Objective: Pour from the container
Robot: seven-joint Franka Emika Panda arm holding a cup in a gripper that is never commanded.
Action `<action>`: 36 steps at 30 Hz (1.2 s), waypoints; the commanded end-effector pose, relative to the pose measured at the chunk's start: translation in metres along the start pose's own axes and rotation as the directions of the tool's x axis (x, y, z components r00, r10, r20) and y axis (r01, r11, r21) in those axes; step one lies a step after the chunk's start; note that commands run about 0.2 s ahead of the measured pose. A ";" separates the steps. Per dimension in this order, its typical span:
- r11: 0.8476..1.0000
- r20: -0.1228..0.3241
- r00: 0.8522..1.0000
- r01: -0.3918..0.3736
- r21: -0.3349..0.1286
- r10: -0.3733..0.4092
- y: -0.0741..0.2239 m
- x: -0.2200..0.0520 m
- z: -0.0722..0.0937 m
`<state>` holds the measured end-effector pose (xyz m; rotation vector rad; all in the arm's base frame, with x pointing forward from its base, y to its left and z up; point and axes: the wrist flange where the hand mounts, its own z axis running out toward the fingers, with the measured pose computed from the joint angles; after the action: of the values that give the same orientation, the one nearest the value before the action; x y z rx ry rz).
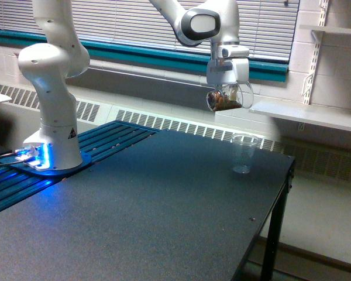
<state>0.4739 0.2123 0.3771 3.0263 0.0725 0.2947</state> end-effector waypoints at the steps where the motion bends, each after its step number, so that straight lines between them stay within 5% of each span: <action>1: 0.999 -0.007 0.999 0.031 -0.016 -0.031 -0.006 0.004 -0.009; 36: 0.987 0.061 0.993 0.110 -0.113 -0.104 -0.022 0.016 -0.017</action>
<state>0.4850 0.2312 0.3889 2.9176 0.1892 0.1936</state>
